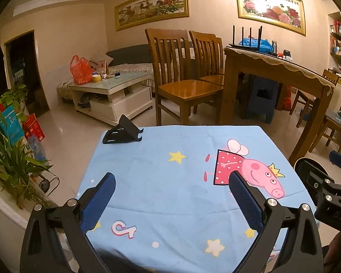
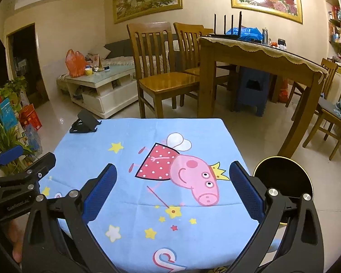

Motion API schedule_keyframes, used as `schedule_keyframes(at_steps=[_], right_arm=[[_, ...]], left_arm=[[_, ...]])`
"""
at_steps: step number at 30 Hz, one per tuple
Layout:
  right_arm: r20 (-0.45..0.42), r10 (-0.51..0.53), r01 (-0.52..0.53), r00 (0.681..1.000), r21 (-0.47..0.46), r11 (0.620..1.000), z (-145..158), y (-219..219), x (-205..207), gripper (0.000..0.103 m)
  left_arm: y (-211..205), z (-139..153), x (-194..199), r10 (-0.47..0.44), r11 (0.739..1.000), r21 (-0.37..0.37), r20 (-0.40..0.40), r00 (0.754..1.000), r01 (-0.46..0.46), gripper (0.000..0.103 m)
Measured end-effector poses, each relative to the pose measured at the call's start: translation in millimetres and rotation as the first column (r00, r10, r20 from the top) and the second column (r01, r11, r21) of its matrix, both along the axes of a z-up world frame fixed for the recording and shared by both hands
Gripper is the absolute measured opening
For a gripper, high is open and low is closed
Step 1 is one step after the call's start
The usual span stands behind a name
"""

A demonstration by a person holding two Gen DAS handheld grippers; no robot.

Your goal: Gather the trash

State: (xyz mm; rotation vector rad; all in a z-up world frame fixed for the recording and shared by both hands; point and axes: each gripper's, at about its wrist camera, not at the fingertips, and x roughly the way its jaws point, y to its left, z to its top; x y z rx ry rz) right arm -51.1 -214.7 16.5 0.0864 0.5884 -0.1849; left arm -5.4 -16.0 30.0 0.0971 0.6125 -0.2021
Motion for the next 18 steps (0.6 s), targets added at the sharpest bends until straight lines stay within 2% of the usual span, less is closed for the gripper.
schedule_keyframes(at_steps=[18], right_arm=[[-0.008, 0.004, -0.004, 1.0, 0.027, 1.0, -4, -13, -3, 0.097]], left_arm=[[-9, 0, 1, 0.0, 1.0, 0.021, 0.009, 1.0, 0.0, 0.096]])
